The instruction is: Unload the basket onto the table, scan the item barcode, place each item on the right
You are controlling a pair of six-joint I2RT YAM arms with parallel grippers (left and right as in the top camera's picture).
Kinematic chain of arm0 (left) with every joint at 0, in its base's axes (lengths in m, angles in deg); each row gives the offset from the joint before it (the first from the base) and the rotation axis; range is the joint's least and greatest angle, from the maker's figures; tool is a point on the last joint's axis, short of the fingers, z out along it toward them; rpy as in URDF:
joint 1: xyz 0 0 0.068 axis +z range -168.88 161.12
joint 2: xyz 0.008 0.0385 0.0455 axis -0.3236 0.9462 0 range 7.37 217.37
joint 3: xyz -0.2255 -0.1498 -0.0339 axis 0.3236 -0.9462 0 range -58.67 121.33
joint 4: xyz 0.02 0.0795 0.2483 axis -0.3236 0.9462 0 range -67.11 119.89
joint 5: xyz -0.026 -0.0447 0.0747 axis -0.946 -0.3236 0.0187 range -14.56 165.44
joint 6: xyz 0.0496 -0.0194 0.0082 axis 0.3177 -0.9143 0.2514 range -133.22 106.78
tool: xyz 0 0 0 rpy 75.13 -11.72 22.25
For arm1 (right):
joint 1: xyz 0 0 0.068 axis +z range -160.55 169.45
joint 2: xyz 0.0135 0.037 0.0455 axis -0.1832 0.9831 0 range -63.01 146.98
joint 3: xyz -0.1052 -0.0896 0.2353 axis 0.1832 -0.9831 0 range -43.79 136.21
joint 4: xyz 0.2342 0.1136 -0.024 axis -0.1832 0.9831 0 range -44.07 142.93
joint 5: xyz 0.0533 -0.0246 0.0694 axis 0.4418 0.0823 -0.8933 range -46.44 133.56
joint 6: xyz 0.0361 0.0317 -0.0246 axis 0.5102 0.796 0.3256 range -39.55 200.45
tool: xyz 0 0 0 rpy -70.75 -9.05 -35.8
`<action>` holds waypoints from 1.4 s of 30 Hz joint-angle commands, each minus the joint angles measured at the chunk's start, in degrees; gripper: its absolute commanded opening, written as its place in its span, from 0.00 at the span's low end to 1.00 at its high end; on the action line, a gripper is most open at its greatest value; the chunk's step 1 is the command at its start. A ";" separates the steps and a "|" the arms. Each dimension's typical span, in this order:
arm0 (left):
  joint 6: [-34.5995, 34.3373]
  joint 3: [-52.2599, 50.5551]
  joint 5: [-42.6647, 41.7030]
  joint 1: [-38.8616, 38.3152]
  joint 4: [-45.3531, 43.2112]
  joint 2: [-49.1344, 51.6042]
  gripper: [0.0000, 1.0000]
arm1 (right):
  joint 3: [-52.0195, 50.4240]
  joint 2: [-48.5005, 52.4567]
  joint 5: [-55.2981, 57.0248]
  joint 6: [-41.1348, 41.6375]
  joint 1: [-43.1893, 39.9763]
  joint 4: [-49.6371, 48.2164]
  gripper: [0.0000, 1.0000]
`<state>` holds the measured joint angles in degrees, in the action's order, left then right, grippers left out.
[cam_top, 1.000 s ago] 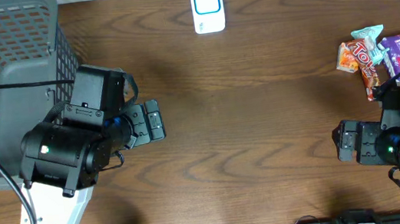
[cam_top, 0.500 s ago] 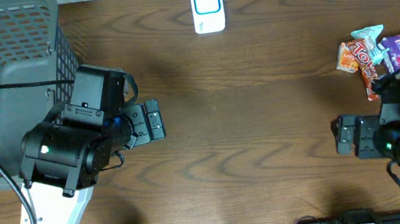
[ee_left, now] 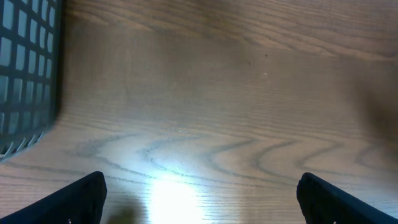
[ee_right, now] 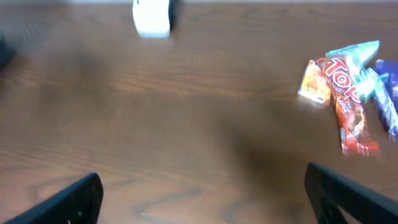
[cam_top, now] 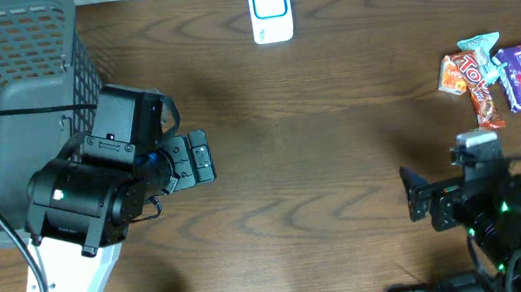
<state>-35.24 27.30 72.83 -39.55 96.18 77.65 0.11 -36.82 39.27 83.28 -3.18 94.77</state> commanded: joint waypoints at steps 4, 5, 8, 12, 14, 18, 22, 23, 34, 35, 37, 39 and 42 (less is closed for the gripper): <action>0.55 0.50 0.50 0.13 0.20 -0.20 0.98 | -13.25 -8.48 -0.61 -2.12 0.09 -13.25 0.99; 0.55 0.50 0.50 0.13 0.20 -0.20 0.98 | -15.04 -9.73 -0.98 -2.80 -0.35 -15.37 0.99; 0.55 0.50 0.52 0.13 0.20 -0.20 0.98 | -21.16 -13.40 -3.41 -6.97 -1.51 -22.95 0.99; 0.55 0.50 0.50 0.13 0.20 -0.20 0.98 | -26.99 -16.48 -3.58 -7.65 -1.81 -31.45 0.99; 0.55 0.50 0.50 0.13 0.20 -0.20 0.98 | -29.62 -17.68 -3.58 -7.65 -1.81 -35.36 0.99; 0.55 0.50 0.52 0.13 0.20 -0.20 0.98 | -33.81 -19.67 -3.56 -7.65 -1.99 -41.24 0.99; 0.55 0.50 0.50 0.13 0.20 -0.20 0.98 | -37.35 -21.42 -3.61 -6.75 -3.19 -46.40 0.99; 0.55 0.50 0.50 0.13 0.20 -0.20 0.98 | -38.86 -22.40 -3.56 -6.10 -3.76 -48.37 0.99; 0.57 0.50 0.50 0.13 0.20 -0.20 0.98 | -43.58 -25.90 1.84 -1.62 -5.57 -50.82 0.99; 0.55 0.50 0.52 0.13 0.20 -0.20 0.98 | -43.58 -25.90 1.84 -1.64 -5.84 -50.75 0.99; 0.55 0.50 0.52 0.13 0.20 -0.20 0.98 | -43.58 -25.90 1.81 -1.70 -6.38 -49.92 0.99; 0.55 0.50 0.50 0.13 0.20 -0.20 0.98 | -43.58 -25.90 1.79 -3.30 -6.40 -48.13 0.99; 0.55 0.50 0.50 0.13 0.20 -0.20 0.98 | -43.58 -25.90 1.81 -3.96 -6.43 -44.33 0.99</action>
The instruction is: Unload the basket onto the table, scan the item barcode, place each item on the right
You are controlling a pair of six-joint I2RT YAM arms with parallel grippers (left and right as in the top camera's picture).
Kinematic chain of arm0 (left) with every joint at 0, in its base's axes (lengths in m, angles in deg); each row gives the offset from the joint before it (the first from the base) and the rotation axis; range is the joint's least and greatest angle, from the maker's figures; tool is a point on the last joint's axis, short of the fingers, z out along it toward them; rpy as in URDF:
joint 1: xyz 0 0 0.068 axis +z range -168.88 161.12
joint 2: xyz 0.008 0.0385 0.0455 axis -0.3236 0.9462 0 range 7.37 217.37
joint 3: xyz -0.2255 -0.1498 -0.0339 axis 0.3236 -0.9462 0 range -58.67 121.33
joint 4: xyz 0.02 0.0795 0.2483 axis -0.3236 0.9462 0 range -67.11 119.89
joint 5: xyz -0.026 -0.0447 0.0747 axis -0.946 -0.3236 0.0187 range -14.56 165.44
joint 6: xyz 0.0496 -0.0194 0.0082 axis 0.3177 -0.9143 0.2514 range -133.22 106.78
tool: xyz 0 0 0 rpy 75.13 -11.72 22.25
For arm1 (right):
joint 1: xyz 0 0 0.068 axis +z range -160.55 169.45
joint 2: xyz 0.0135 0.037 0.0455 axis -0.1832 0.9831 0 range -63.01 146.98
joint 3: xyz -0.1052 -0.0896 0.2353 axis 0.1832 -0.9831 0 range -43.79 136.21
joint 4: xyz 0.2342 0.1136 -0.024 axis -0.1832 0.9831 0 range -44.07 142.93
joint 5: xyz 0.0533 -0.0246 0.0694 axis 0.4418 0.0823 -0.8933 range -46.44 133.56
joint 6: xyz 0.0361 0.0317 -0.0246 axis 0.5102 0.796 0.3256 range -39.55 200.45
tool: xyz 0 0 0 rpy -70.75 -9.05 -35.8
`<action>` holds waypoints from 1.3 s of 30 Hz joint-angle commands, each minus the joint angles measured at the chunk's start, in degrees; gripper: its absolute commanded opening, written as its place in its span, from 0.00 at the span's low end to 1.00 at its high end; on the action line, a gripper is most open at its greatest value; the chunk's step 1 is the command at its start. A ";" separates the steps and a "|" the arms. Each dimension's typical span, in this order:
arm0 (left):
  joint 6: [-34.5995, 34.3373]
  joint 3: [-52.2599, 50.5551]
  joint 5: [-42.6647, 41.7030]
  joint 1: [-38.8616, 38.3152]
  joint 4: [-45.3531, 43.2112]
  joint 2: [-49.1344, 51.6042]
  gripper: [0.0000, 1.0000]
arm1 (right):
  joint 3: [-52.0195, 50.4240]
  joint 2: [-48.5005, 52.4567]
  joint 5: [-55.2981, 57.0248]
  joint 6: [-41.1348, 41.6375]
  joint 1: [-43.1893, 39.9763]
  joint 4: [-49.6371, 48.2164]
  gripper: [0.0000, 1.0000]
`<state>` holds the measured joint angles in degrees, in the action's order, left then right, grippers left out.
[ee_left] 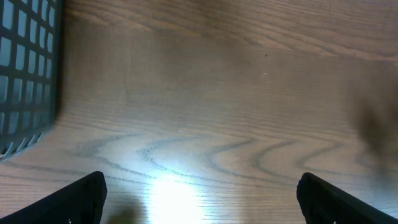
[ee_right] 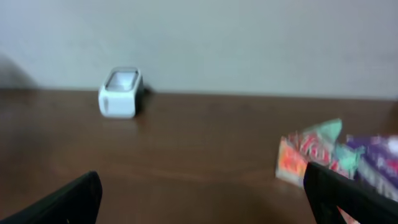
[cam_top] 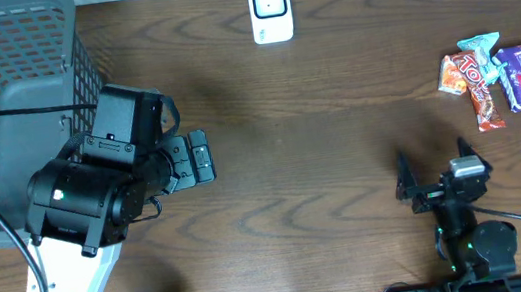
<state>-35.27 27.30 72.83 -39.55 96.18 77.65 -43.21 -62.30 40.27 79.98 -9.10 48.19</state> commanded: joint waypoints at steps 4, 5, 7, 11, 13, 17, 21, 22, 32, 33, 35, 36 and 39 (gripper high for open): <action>0.59 0.50 0.52 0.13 0.20 -0.20 0.98 | -0.26 -0.42 1.31 -1.44 -0.50 2.19 0.99; 0.57 0.50 0.52 0.13 0.20 -0.20 0.98 | -0.26 -0.42 1.33 -1.25 -0.50 2.19 0.99; 0.59 0.50 0.50 0.13 0.20 -0.20 0.98 | -0.26 -0.42 1.29 -0.15 -0.48 2.19 0.99; 0.57 0.50 0.52 0.13 0.20 -0.20 0.98 | -0.26 -0.42 1.22 2.34 -0.11 2.01 0.99; 0.57 0.50 0.50 0.13 0.20 -0.20 0.98 | -0.26 -0.42 1.27 2.34 -0.13 2.01 0.99; 0.57 0.50 0.50 0.13 0.20 -0.20 0.98 | -0.26 -0.42 1.25 2.34 -0.13 2.01 0.99; 0.57 0.50 0.50 0.13 0.20 -0.20 0.98 | -0.26 -0.39 1.27 2.32 -0.13 2.01 0.99; 0.57 0.50 0.52 0.13 0.20 -0.20 0.98 | -0.26 -0.39 1.25 2.32 -0.13 2.01 0.99; 0.57 0.50 0.50 0.13 0.20 -0.20 0.98 | -0.26 -0.39 1.25 2.32 -0.13 1.99 0.99; 0.57 0.50 0.52 0.13 0.20 -0.20 0.98 | -0.26 -0.39 1.25 2.32 -0.13 2.01 0.99; 0.57 0.50 0.50 0.13 0.20 -0.20 0.98 | -0.26 -0.39 1.27 2.34 -0.13 2.01 0.99; 0.57 0.50 0.52 0.13 0.20 -0.20 0.98 | -0.26 -0.39 1.25 2.32 -0.13 2.01 0.99; 1.20 0.50 0.81 0.13 0.61 -0.20 0.98 | -0.26 -0.39 1.27 2.32 -0.13 1.99 0.99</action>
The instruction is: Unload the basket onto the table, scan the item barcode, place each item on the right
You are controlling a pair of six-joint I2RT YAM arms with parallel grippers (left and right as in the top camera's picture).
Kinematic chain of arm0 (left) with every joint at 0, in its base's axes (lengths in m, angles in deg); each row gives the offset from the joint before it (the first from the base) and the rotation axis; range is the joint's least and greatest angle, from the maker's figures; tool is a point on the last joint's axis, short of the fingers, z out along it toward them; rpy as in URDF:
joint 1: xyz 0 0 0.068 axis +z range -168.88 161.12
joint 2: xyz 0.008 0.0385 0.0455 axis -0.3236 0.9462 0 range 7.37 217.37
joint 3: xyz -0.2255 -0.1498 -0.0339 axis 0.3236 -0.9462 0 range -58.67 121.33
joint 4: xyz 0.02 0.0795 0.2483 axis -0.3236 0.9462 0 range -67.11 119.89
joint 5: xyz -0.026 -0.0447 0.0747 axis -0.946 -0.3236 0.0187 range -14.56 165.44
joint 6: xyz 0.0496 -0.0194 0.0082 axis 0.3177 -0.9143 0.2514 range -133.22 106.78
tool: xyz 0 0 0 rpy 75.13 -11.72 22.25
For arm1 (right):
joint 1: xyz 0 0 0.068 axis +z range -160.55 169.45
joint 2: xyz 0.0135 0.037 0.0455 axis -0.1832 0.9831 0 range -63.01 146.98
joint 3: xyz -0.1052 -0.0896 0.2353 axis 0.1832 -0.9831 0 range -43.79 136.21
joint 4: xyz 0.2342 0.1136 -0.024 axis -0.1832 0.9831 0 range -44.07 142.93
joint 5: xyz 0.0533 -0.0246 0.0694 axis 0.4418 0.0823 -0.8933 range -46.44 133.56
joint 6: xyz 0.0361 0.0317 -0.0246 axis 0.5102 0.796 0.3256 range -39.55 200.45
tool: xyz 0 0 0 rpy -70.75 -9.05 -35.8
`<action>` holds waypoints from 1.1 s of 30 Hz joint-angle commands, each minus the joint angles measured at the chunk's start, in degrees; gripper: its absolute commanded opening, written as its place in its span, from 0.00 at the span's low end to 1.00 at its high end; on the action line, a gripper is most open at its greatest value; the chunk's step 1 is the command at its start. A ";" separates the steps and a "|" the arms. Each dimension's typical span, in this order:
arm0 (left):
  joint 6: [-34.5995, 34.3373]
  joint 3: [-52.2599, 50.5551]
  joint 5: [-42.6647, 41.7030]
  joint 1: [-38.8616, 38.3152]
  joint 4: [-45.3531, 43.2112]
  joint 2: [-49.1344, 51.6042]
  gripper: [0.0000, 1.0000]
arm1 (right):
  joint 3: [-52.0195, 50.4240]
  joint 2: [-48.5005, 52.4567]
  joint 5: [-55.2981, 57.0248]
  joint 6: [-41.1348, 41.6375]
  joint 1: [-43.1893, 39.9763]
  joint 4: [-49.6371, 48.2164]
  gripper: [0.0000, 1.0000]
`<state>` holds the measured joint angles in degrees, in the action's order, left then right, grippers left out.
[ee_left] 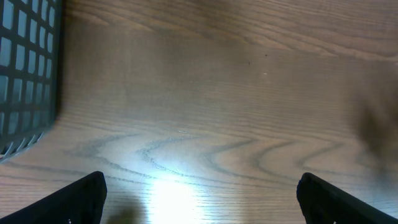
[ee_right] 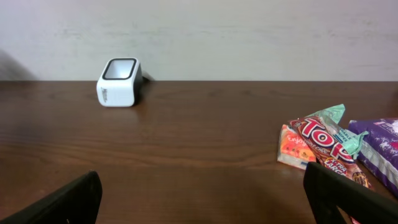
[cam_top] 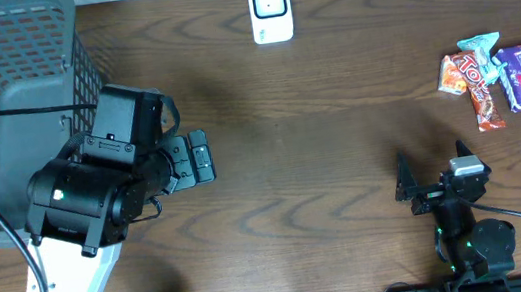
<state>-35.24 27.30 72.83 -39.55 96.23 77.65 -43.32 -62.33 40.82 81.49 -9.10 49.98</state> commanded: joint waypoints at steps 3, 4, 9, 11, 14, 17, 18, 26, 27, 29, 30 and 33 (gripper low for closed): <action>3.69 0.50 0.83 0.13 1.68 -0.17 0.98 | -0.15 -0.37 0.72 0.81 -0.13 0.20 0.99; 4.11 0.50 0.81 0.13 1.66 -0.20 0.98 | -0.15 -0.37 0.72 0.81 -0.13 0.20 0.99; 6.58 -3.30 0.74 0.15 -0.04 -3.34 0.98 | -0.15 -0.37 0.72 0.81 -0.13 0.20 0.99; 9.33 -7.26 0.72 0.15 -3.19 -6.12 0.98 | -0.15 -0.37 0.72 0.81 -0.13 0.20 0.99; 12.90 -14.93 0.20 1.14 -9.92 -11.45 0.98 | -0.15 -0.37 0.72 0.81 -0.13 0.20 0.99; 15.76 -23.87 -2.21 4.09 -17.22 -17.75 0.98 | -0.15 -0.37 0.72 0.81 -0.13 0.22 0.99; 16.48 -27.19 -2.99 5.51 -19.87 -20.28 0.98 | -0.15 -0.37 0.72 0.81 -0.13 0.20 0.99; 16.46 -45.00 -3.28 13.42 -25.90 -39.15 0.98 | -0.15 -0.37 0.72 0.81 -0.13 0.20 0.99; 16.46 -45.99 -2.14 13.73 -26.12 -41.20 0.98 | -0.15 -0.37 0.72 0.81 -0.13 0.20 0.99; 17.25 -48.02 -0.48 14.32 -26.21 -45.92 0.98 | -0.15 -0.37 0.72 0.81 -0.13 0.20 0.99; 18.40 -48.87 -0.07 14.49 -26.38 -47.78 0.98 | -0.15 -0.37 0.72 0.81 -0.13 0.20 0.99; 23.54 -55.87 0.31 14.71 -34.01 -55.21 0.98 | -0.15 -0.37 0.72 0.81 -0.13 0.20 0.99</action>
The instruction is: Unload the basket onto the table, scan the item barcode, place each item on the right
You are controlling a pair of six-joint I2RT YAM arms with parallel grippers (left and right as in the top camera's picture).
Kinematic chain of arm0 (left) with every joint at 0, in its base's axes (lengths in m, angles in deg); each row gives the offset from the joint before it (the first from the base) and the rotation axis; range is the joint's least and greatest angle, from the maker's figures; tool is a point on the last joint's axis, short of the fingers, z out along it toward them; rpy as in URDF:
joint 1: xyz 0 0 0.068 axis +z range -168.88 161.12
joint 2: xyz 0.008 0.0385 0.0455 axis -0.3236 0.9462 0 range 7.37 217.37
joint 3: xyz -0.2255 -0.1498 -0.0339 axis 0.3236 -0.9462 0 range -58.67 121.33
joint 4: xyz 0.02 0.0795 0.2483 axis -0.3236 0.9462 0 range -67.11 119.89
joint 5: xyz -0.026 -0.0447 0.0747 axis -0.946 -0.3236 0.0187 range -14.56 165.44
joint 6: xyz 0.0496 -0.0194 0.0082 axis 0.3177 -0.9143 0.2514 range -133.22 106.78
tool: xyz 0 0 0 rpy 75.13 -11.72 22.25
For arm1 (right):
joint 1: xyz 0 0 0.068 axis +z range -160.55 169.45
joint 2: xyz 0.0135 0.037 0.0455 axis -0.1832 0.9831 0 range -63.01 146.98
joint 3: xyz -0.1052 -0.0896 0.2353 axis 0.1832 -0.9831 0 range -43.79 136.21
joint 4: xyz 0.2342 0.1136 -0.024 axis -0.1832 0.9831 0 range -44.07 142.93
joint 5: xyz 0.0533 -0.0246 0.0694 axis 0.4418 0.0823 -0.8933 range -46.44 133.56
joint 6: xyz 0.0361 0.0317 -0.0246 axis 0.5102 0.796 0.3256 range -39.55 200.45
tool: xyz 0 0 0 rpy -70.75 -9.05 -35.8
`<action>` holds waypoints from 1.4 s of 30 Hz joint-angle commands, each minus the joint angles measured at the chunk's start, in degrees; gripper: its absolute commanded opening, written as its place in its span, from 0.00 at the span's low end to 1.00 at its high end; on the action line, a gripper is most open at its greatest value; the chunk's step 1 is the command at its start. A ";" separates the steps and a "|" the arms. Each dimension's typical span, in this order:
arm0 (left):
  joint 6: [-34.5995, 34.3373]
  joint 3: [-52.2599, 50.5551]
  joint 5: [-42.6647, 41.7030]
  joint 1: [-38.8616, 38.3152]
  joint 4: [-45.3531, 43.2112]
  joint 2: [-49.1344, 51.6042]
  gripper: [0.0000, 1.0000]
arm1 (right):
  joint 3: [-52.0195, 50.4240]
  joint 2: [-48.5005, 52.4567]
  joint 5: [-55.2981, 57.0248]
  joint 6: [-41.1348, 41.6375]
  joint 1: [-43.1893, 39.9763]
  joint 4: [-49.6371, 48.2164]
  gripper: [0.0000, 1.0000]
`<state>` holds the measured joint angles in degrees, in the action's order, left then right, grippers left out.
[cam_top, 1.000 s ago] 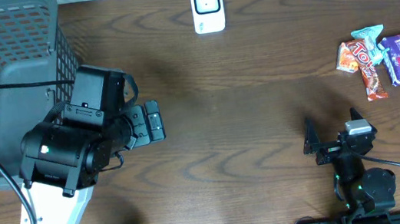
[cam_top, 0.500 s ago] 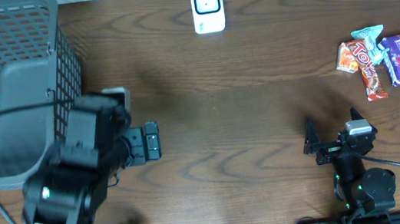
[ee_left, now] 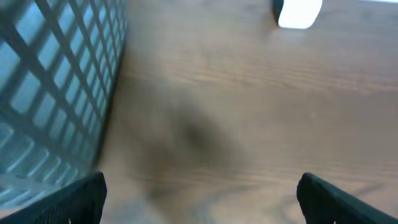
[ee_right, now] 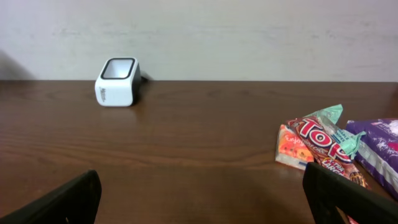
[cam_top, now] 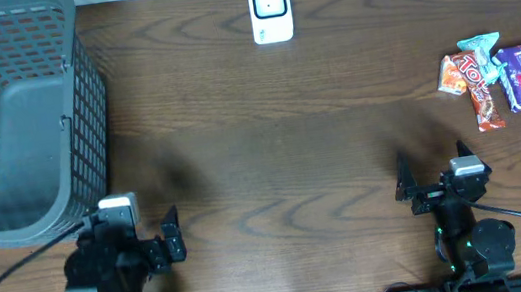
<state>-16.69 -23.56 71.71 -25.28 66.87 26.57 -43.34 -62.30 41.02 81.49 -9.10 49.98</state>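
A white barcode scanner (cam_top: 270,9) stands at the table's far edge, also in the right wrist view (ee_right: 117,82) and blurred in the left wrist view (ee_left: 300,12). Snack packets lie at the right: a red "Top" bar (cam_top: 480,87) (ee_right: 329,149), an orange packet (cam_top: 452,75), a teal one (cam_top: 479,43) and a purple bag. My left gripper (cam_top: 144,254) sits low at the front left, open and empty. My right gripper (cam_top: 437,186) sits low at the front right, open and empty, well short of the packets.
A grey wire basket (cam_top: 10,118) fills the far left corner; its mesh wall (ee_left: 56,93) shows in the left wrist view. A pale wall (ee_right: 249,37) runs behind the table.
The left arm has gone from raised beside the basket to low at the front left edge; its camera now looks along the table toward the scanner. The right arm has not moved.
At first both arms were up, the left beside the basket and the right at the front right looking down at the table. The right arm then sat folded low, facing scanner and packets. The left stayed raised until now, when it too sits low. Both grippers stayed open.
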 commanded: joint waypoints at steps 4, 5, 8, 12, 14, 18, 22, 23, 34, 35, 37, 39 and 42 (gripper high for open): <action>5.03 -11.96 -2.21 3.15 -13.81 -8.17 0.98 | -0.13 -0.39 0.52 0.81 -0.13 0.20 0.99; 5.09 -13.77 -3.63 4.11 -16.15 -9.14 0.98 | -0.13 -0.39 0.52 0.83 -0.13 0.20 0.99; 5.18 -18.27 -6.99 6.43 -22.16 -11.56 0.98 | -0.13 -0.39 0.52 0.81 -0.13 0.20 0.99; 5.16 -23.74 -9.86 8.41 -30.32 -14.86 0.98 | -0.13 -0.39 0.52 0.81 -0.13 0.20 0.99; 5.16 -25.83 -10.03 8.59 -33.94 -16.35 0.98 | -0.13 -0.39 0.52 0.83 -0.13 0.20 0.99; 5.16 -29.20 -10.03 8.59 -40.44 -18.64 0.98 | -0.13 -0.39 0.52 0.81 -0.13 0.22 0.99; 5.16 -31.78 -10.01 8.59 -45.53 -19.12 0.98 | -0.13 -0.39 0.52 0.81 -0.13 0.20 0.99; 5.18 -32.20 -10.01 8.59 -46.18 -19.12 0.98 | -0.13 -0.39 0.52 0.83 -0.13 0.20 0.99; 8.00 -34.91 -10.40 8.59 -46.97 -19.12 0.98 | -0.13 -0.39 0.52 0.81 -0.13 0.20 0.99; 8.31 -34.91 -10.38 8.59 -45.92 -19.12 0.98 | -0.13 -0.39 0.52 0.81 -0.13 0.20 0.99; 8.83 -34.91 -10.19 8.59 -41.97 -19.12 0.98 | -0.13 -0.39 0.52 0.81 -0.13 0.22 0.99; 8.79 -34.88 -10.25 8.59 -41.03 -19.12 0.98 | -0.13 -0.39 0.52 0.81 -0.13 0.20 0.99; 8.76 -34.88 -9.07 8.63 -40.98 -19.12 0.98 | -0.13 -0.39 0.52 0.81 -0.13 0.20 0.99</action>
<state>-8.86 -58.01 62.34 -16.99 22.90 7.97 -43.34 -62.33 41.02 81.51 -9.10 49.96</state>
